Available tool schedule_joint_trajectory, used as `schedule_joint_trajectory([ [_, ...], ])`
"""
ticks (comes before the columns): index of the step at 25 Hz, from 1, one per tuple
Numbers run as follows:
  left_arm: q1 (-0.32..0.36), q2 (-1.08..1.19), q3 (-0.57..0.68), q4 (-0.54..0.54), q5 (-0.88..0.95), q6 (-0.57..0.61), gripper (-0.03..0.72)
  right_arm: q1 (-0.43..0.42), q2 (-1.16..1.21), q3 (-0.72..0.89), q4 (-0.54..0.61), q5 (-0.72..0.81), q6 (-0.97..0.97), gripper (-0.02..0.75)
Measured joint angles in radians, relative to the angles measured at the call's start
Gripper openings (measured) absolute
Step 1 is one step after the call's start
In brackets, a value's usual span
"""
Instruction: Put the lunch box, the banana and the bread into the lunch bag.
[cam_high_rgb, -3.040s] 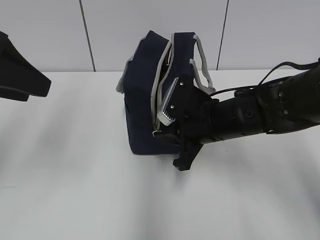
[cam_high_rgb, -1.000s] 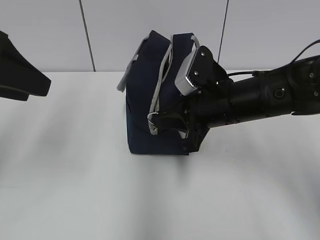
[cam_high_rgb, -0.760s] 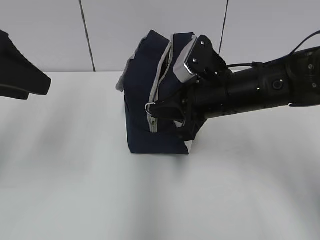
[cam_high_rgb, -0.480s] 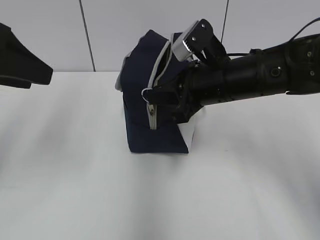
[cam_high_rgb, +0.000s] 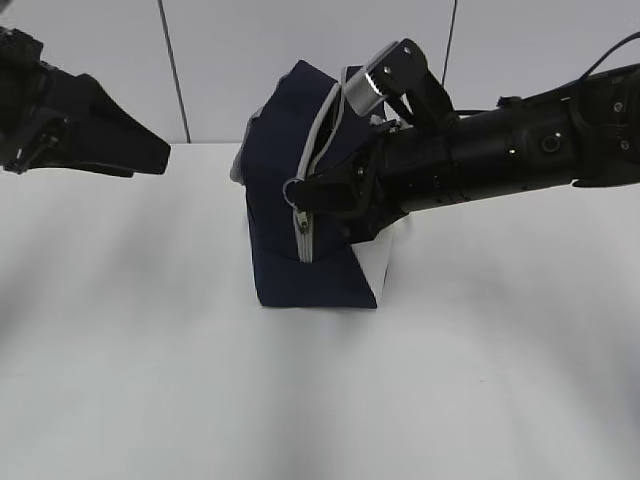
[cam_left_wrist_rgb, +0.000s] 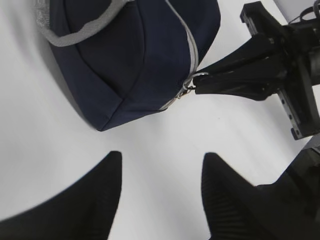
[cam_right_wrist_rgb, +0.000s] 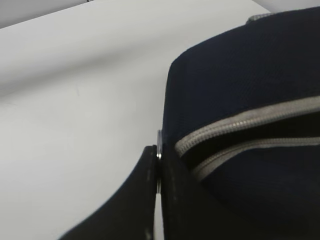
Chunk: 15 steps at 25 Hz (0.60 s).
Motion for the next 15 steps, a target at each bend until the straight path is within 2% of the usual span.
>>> schedule_joint_trajectory([
  [7, 0.0, 0.066, 0.0, -0.114, -0.016, 0.211, 0.371, -0.029, 0.002, -0.022, -0.013, -0.059, 0.01, -0.016],
  [15, 0.0, 0.106, 0.0, -0.166, -0.023, 0.274, 0.371, -0.1, 0.053, -0.098, -0.023, -0.21, 0.038, -0.016],
])
